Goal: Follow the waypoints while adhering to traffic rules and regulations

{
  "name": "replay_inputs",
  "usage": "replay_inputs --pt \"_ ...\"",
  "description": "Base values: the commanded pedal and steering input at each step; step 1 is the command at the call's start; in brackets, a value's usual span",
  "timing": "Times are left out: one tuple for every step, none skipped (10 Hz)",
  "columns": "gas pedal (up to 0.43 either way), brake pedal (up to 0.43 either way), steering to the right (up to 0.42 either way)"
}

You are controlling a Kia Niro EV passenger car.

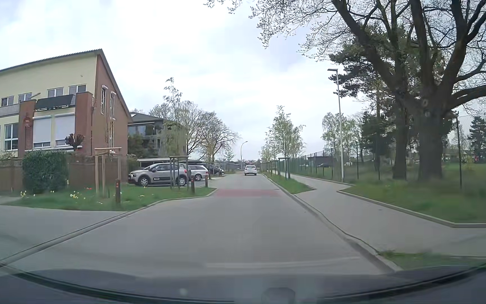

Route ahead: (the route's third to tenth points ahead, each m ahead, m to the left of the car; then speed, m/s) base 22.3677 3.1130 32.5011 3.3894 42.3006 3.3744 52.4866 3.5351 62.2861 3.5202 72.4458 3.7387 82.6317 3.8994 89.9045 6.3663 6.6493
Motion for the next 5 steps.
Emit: replay_inputs --pt "0.118 0.000 -0.003" --pt "0.118 0.000 -0.003" --pt "0.118 0.000 -0.002" --pt "0.118 0.000 -0.003" --pt "0.118 0.000 -0.003"
